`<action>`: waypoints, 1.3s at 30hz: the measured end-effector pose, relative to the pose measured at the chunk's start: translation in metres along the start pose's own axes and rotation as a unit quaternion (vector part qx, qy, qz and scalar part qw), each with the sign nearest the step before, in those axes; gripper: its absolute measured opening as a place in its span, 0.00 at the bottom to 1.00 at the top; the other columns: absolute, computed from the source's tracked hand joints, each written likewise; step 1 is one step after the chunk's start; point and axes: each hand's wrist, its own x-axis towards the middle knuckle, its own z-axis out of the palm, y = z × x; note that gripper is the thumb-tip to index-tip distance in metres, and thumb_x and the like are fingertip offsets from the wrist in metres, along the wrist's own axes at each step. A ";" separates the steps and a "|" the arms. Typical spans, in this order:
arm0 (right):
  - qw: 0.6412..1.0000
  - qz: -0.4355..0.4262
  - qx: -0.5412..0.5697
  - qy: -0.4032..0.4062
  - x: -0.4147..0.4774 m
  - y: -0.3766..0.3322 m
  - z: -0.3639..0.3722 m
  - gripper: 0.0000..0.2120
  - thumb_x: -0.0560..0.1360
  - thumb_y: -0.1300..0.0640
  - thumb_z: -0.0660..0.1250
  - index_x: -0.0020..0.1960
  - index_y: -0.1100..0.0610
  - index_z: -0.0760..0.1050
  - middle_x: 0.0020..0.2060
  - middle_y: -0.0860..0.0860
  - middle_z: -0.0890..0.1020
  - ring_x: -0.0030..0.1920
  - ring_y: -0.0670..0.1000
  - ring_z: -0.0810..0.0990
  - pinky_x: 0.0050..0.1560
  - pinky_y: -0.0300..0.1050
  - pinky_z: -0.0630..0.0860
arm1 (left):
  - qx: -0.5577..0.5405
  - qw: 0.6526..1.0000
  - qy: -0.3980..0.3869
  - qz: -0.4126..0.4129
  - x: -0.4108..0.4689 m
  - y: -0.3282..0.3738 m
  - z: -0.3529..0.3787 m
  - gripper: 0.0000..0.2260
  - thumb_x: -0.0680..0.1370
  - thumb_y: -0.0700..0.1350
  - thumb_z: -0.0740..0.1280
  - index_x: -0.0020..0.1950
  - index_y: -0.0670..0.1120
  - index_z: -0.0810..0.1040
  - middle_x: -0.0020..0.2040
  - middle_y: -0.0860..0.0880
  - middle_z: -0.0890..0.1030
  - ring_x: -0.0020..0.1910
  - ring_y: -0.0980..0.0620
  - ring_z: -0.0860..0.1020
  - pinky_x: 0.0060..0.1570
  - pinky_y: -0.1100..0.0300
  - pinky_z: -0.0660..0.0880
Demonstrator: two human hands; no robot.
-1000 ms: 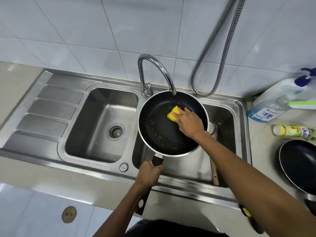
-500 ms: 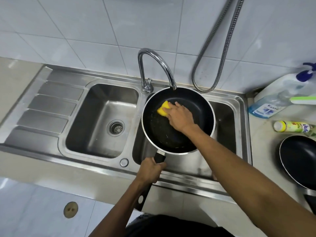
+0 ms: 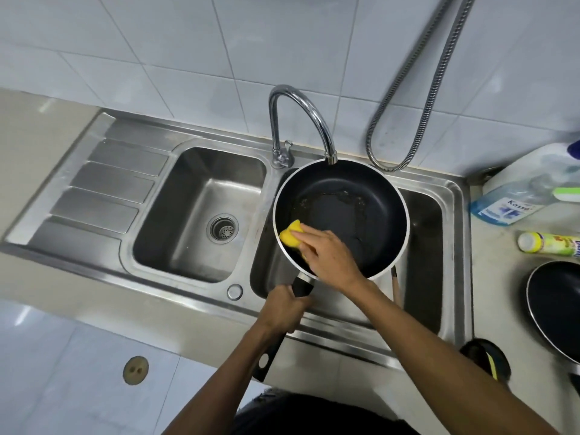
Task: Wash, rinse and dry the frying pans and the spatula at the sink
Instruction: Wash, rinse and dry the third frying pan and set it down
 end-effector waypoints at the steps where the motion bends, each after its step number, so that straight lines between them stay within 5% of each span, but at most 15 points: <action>1: 1.000 -0.007 0.023 0.010 0.001 -0.007 -0.001 0.19 0.82 0.56 0.64 0.72 0.47 0.75 0.74 0.46 0.72 0.65 0.55 0.75 0.66 0.46 0.69 | 0.004 1.000 -0.002 -0.002 -0.001 0.002 0.000 0.08 0.74 0.42 0.70 0.37 0.42 0.74 0.28 0.44 0.72 0.25 0.48 0.70 0.27 0.56 0.69; 6: 0.988 -0.111 -0.093 0.049 0.018 -0.017 0.000 0.19 0.80 0.52 0.60 0.69 0.45 0.78 0.73 0.46 0.73 0.58 0.57 0.75 0.55 0.54 0.74 | 0.015 1.000 -0.001 0.001 -0.001 0.009 0.007 0.06 0.74 0.42 0.69 0.38 0.43 0.75 0.28 0.46 0.73 0.25 0.49 0.72 0.27 0.56 0.71; 15: 0.965 0.012 -0.251 0.079 0.094 0.030 -0.059 0.21 0.77 0.61 0.66 0.69 0.49 0.75 0.72 0.53 0.72 0.56 0.64 0.75 0.52 0.57 0.75 | -0.015 1.000 -0.007 0.007 -0.011 0.005 0.021 0.12 0.77 0.41 0.70 0.36 0.43 0.71 0.27 0.49 0.69 0.22 0.54 0.69 0.23 0.63 0.67; 21: 0.947 0.049 -0.305 0.083 0.046 0.087 -0.073 0.26 0.69 0.64 0.72 0.66 0.51 0.79 0.69 0.55 0.75 0.53 0.65 0.75 0.50 0.57 0.74 | -0.027 1.000 -0.008 -0.007 -0.005 0.001 0.012 0.10 0.76 0.43 0.71 0.39 0.43 0.72 0.30 0.47 0.70 0.24 0.51 0.69 0.25 0.61 0.67; 27: 0.955 0.055 -0.290 0.026 -0.013 0.066 -0.039 0.24 0.68 0.60 0.71 0.63 0.48 0.80 0.67 0.54 0.76 0.49 0.65 0.76 0.46 0.54 0.76 | -0.019 1.000 0.005 -0.023 0.003 -0.002 0.009 0.11 0.75 0.45 0.71 0.37 0.43 0.74 0.28 0.46 0.71 0.25 0.48 0.69 0.26 0.57 0.67; 32: 0.989 0.039 -0.140 -0.041 0.003 0.024 -0.001 0.21 0.76 0.57 0.66 0.68 0.45 0.77 0.70 0.50 0.73 0.59 0.62 0.75 0.59 0.57 0.75 | 0.024 1.000 0.012 -0.016 0.004 -0.004 0.006 0.17 0.73 0.48 0.71 0.38 0.33 0.76 0.30 0.43 0.78 0.27 0.46 0.77 0.28 0.55 0.75; 35: 0.980 0.150 0.130 0.011 0.019 0.010 -0.015 0.18 0.75 0.56 0.67 0.64 0.44 0.80 0.62 0.49 0.80 0.60 0.55 0.79 0.63 0.49 0.75 | 0.026 0.999 0.022 -0.022 -0.002 -0.010 -0.001 0.19 0.74 0.50 0.71 0.42 0.31 0.79 0.32 0.39 0.82 0.27 0.46 0.79 0.28 0.54 0.76; 37: 0.903 0.219 0.368 0.036 0.019 0.003 -0.038 0.19 0.73 0.55 0.69 0.61 0.41 0.79 0.54 0.49 0.83 0.55 0.53 0.81 0.55 0.50 0.78 | 0.017 0.999 0.031 -0.032 -0.005 -0.013 -0.008 0.18 0.75 0.47 0.71 0.41 0.30 0.78 0.30 0.41 0.80 0.25 0.48 0.76 0.26 0.57 0.73; 39: 0.773 0.240 0.587 -0.009 0.020 0.006 -0.062 0.21 0.73 0.57 0.65 0.63 0.41 0.78 0.54 0.53 0.81 0.53 0.55 0.80 0.54 0.59 0.79 | 0.001 0.998 0.040 -0.039 -0.008 -0.015 -0.017 0.18 0.71 0.49 0.70 0.39 0.32 0.77 0.28 0.44 0.77 0.25 0.48 0.73 0.25 0.57 0.70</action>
